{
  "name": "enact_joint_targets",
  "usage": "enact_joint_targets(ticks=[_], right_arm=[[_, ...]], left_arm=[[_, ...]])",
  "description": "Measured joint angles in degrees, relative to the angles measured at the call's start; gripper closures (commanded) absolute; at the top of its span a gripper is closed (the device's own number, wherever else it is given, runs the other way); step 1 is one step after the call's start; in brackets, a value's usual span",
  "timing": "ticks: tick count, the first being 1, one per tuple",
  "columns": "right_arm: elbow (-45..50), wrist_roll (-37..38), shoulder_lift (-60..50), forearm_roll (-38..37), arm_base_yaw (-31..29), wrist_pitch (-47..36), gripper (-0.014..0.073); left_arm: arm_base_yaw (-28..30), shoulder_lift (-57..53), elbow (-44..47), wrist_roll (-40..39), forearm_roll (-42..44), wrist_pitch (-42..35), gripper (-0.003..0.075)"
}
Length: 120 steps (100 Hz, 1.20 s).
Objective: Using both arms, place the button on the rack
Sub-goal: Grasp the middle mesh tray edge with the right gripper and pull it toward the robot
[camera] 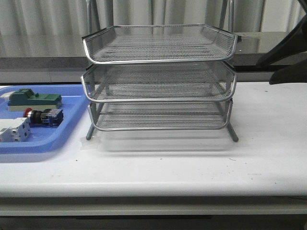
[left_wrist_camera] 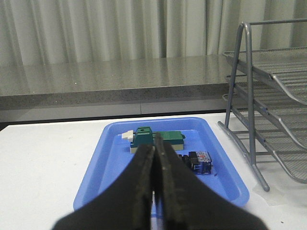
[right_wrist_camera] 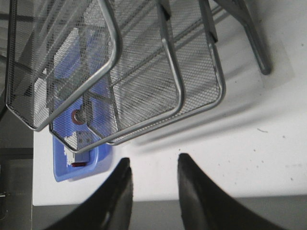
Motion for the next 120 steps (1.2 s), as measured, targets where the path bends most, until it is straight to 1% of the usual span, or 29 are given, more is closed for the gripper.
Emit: enact_joint_targets(ticks=[10, 15, 20, 27, 55, 71, 96, 110, 117, 120], right_arm=[[0.00, -9.23, 3.43, 7.92, 0.00, 0.00, 0.0316], [-0.24, -12.61, 5.23, 10.97, 0.00, 0.00, 0.0316], [-0.85, -15.37, 7.41, 13.50, 0.00, 0.49, 0.0316], [-1.91, -17.08, 10.21, 15.03, 0.00, 0.98, 0.0316], [-7.75, -18.54, 19.71, 16.50, 0.00, 2.48, 0.0316], [-9.97, -18.66, 23.36, 16.48, 1.13, 2.57, 0.0316], [-13.24, -19.03, 26.67, 16.48, 3.57, 2.57, 0.0316], [-13.63, -19.03, 27.01, 16.48, 3.82, 2.21, 0.0320], [-13.72, -19.03, 27.01, 16.48, 3.82, 1.97, 0.0346], [-13.72, -19.03, 27.01, 16.48, 3.82, 1.97, 0.0379]], left_arm=[[0.00, 0.00, 0.00, 0.00, 0.00, 0.00, 0.0740], [0.00, 0.00, 0.00, 0.00, 0.00, 0.00, 0.0740], [0.00, 0.00, 0.00, 0.00, 0.00, 0.00, 0.0740], [0.00, 0.00, 0.00, 0.00, 0.00, 0.00, 0.0740], [0.00, 0.00, 0.00, 0.00, 0.00, 0.00, 0.0740], [0.00, 0.00, 0.00, 0.00, 0.00, 0.00, 0.0740], [0.00, 0.00, 0.00, 0.00, 0.00, 0.00, 0.0740], [0.00, 0.00, 0.00, 0.00, 0.00, 0.00, 0.0740], [0.00, 0.00, 0.00, 0.00, 0.00, 0.00, 0.0740], [0.00, 0.00, 0.00, 0.00, 0.00, 0.00, 0.0740]])
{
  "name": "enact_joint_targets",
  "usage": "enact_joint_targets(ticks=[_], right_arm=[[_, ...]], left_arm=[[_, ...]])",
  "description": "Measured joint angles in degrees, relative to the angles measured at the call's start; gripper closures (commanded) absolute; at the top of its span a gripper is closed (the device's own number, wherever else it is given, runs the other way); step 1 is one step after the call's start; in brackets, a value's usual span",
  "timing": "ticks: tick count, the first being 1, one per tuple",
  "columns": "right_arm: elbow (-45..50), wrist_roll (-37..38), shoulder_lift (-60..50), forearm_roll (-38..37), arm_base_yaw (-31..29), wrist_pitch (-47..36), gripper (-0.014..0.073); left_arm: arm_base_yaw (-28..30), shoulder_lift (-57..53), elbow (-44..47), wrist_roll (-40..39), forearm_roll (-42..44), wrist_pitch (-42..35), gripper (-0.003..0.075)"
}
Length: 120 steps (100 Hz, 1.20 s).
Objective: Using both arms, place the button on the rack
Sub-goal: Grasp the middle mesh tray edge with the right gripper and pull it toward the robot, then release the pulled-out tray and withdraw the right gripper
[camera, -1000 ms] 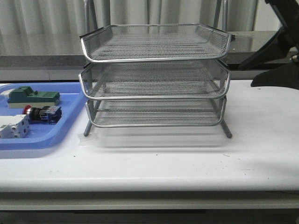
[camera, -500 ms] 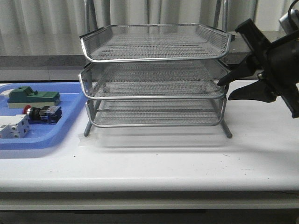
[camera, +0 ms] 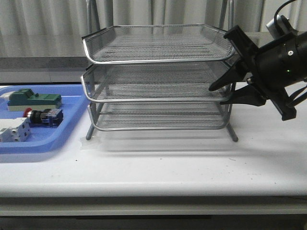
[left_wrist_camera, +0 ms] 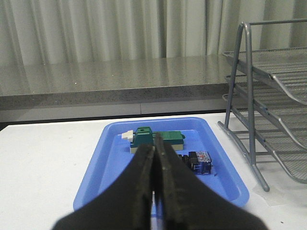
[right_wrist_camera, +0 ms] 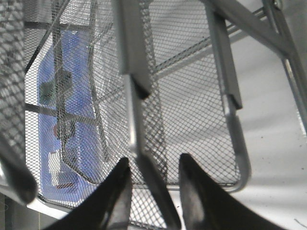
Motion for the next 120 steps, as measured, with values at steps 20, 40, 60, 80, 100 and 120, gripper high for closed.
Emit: enact_joint_targets(ticks=[20, 40, 60, 80, 100, 120], right_arm=[[0.00, -0.58, 0.03, -0.26, 0.00, 0.03, 0.0640], [0.00, -0.95, 0.03, -0.64, 0.00, 0.17, 0.0653], [0.51, -0.95, 0.03, -2.35, 0.00, 0.90, 0.0653], [6.02, -1.77, -3.07, -2.20, -0.10, 1.95, 0.0653], [13.91, -3.78, -8.82, -1.70, -0.10, 2.40, 0.0653], [20.95, -4.25, -15.73, -1.70, -0.10, 2.04, 0.0651]], left_arm=[[0.00, 0.00, 0.00, 0.00, 0.00, 0.00, 0.0740], [0.00, 0.00, 0.00, 0.00, 0.00, 0.00, 0.0740], [0.00, 0.00, 0.00, 0.00, 0.00, 0.00, 0.0740], [0.00, 0.00, 0.00, 0.00, 0.00, 0.00, 0.0740], [0.00, 0.00, 0.00, 0.00, 0.00, 0.00, 0.0740], [0.00, 0.00, 0.00, 0.00, 0.00, 0.00, 0.0740]])
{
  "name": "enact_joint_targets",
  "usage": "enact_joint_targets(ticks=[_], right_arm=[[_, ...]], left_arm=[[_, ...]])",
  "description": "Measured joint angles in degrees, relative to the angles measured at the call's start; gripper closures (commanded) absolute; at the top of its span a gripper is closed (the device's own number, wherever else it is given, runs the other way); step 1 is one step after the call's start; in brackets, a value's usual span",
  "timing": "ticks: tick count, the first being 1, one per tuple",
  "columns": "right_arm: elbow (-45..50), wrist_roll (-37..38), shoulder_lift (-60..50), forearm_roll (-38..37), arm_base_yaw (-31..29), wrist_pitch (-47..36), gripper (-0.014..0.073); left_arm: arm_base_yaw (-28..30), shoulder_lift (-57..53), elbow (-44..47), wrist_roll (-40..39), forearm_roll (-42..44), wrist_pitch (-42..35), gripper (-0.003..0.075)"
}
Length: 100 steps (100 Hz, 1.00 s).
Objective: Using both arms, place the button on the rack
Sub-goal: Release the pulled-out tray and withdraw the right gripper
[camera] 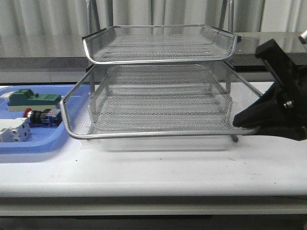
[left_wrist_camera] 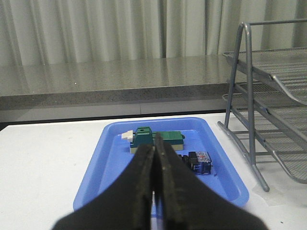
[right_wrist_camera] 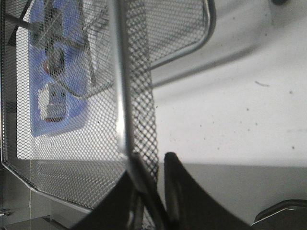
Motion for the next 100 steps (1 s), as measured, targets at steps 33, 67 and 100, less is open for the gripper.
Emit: enact_joint_targets(ticks=[33, 67, 100], right_arm=[[2.65, 0.22, -6.08, -3.09, 0.21, -2.23, 0.0269], [2.88, 0.22, -12.02, -7.05, 0.21, -2.21, 0.0111], [2.76, 13.44, -21.95, -27.20, 0.21, -2.42, 0.0111]], left_arm=[[0.00, 0.00, 0.00, 0.00, 0.00, 0.00, 0.0740], [0.00, 0.00, 0.00, 0.00, 0.00, 0.00, 0.0740], [0.00, 0.00, 0.00, 0.00, 0.00, 0.00, 0.0740]])
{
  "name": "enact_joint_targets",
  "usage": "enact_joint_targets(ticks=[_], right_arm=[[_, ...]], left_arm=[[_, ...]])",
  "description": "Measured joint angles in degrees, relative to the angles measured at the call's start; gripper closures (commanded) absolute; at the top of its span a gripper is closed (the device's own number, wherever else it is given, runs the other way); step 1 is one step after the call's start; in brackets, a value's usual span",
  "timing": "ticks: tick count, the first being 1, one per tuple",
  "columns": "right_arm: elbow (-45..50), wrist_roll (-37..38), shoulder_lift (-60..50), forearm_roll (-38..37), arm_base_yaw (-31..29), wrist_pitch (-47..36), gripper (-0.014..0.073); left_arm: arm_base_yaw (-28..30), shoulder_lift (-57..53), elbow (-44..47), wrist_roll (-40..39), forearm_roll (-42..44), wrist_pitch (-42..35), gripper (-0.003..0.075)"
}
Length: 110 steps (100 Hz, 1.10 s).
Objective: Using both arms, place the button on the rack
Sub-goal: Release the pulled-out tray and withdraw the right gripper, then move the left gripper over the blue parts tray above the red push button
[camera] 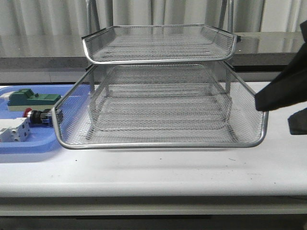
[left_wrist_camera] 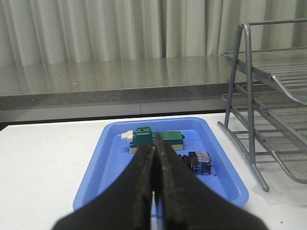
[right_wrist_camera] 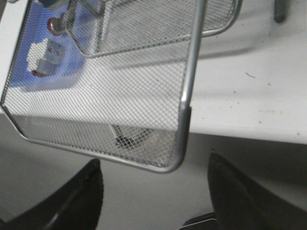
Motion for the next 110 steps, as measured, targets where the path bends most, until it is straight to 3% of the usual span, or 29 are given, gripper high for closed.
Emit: enact_joint_targets(ticks=[28, 59, 87, 110], right_arm=[[-5.46, 21.35, -11.40, -30.20, 0.00, 3.97, 0.0111], [-10.74, 43.04, -24.53, -60.09, 0.00, 16.52, 0.0111], [-11.05, 47.37, -36.68, -67.05, 0.00, 23.44, 0.0134], [-11.18, 47.60, -42.08, -70.06, 0.00, 24.33, 0.0371]], left_arm=[[0.00, 0.00, 0.00, 0.00, 0.00, 0.00, 0.0740], [0.00, 0.00, 0.00, 0.00, 0.00, 0.00, 0.0740], [0.00, 0.00, 0.00, 0.00, 0.00, 0.00, 0.0740], [0.00, 0.00, 0.00, 0.00, 0.00, 0.00, 0.0740]])
